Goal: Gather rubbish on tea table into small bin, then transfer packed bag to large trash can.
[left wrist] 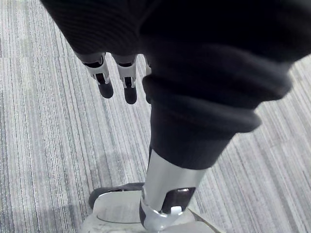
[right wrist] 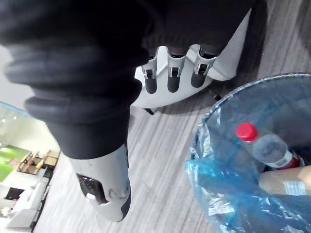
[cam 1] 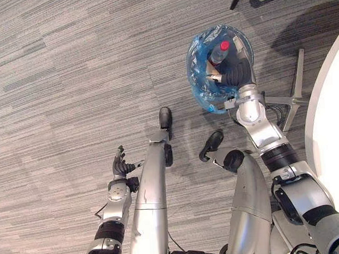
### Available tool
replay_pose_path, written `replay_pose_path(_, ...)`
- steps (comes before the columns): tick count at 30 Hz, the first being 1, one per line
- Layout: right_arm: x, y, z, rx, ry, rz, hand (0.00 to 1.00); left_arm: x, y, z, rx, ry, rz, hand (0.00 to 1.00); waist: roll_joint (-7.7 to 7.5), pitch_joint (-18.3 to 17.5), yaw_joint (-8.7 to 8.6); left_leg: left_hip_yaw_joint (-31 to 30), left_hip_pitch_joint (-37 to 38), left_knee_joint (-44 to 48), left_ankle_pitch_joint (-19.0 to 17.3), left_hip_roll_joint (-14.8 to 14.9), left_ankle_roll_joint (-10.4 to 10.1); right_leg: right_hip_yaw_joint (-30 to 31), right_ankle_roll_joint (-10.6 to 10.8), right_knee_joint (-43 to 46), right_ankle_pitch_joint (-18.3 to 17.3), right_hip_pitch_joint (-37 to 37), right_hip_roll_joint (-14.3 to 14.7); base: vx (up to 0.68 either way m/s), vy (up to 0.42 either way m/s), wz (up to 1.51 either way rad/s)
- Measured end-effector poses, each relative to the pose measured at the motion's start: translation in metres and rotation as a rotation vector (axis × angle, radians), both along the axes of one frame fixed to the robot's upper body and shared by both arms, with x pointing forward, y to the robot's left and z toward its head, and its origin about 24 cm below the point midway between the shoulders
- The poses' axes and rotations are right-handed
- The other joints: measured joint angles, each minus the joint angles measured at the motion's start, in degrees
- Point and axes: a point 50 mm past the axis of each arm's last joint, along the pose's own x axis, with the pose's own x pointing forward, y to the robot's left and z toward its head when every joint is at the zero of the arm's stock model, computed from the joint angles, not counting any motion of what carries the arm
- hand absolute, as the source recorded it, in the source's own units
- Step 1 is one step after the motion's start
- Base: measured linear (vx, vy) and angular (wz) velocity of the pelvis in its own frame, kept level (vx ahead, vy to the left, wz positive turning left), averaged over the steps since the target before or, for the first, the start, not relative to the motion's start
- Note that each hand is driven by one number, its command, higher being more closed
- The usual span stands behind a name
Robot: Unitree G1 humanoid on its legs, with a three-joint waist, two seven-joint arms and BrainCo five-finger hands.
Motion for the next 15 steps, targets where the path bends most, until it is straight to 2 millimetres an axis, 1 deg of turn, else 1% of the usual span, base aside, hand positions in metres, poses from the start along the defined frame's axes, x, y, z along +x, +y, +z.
replay_pose_path(2,-0.004,0.0,-0.005,-0.056,-0.001,0.002,0.0,0.0,0.001,0.0,0.002,0.0,0.002,0.0,0.0,0.0,-0.08,0.0,0.4,-0.4,0.0,0.0,0.0,0.0,0.0,-0.4,0.0,0.3,0.1,-0.07,-0.017,-0.01)
replay_pose_path(3,-0.007,0.004,-0.02,-0.232,0.019,0.008,0.0,0.0,0.002,0.0,0.007,-0.002,0.002,0.0,-0.1,-0.1,-0.1,0.2,0.6,-1.6,0.0,0.1,-0.3,-0.3,0.1,-1.2,0.0,0.4,0.5,-0.11,-0.024,0.01)
replay_pose_path(4,-0.007,0.006,-0.024,-0.272,0.023,0.008,0.0,0.0,0.002,0.0,0.007,-0.002,0.003,0.0,-0.1,-0.1,-0.09,0.2,0.6,-1.7,0.1,0.1,-0.3,-0.3,0.0,-1.2,0.0,0.4,0.5,-0.12,-0.03,0.02)
replay_pose_path(8,-0.004,0.005,-0.032,-0.333,0.05,-0.007,0.0,0.0,0.002,0.0,0.007,-0.003,0.003,0.0,-0.18,-0.1,-0.08,0.2,0.7,-1.9,0.5,0.1,-0.5,-0.4,-0.2,-1.3,0.2,0.4,0.5,-0.05,-0.018,0.01)
replay_pose_path(11,0.004,0.004,-0.045,-0.422,0.119,-0.047,0.0,0.0,0.002,0.0,0.009,-0.001,0.009,0.0,-0.18,-0.1,-0.16,0.1,0.5,-2.1,0.3,0.2,-0.5,-0.6,-0.1,-1.6,0.1,0.3,0.6,-0.06,-0.009,0.0)
replay_pose_path(13,0.006,0.006,-0.06,-0.462,0.175,-0.057,0.0,0.0,0.002,0.0,0.013,-0.003,0.019,0.0,-0.18,-0.1,-0.19,-0.3,0.1,-2.1,0.3,0.2,-0.5,-1.0,0.0,-1.8,0.1,0.3,0.6,-0.05,-0.004,0.04)
replay_pose_path(14,0.009,0.004,-0.07,-0.476,0.223,-0.073,0.0,0.0,0.002,0.0,0.014,-0.006,0.02,0.0,-0.18,-0.1,-0.19,-0.5,-0.2,-2.1,0.3,0.2,-0.5,-1.3,0.0,-1.9,0.1,0.2,0.6,-0.05,-0.005,0.05)
replay_pose_path(15,0.011,0.002,-0.075,-0.488,0.248,-0.088,0.0,0.001,0.002,0.001,0.017,-0.01,0.019,0.0,-0.16,-0.2,-0.18,-0.5,-0.4,-2.2,0.2,0.1,-0.5,-1.3,0.1,-1.8,0.0,0.1,0.6,-0.04,-0.007,0.07)
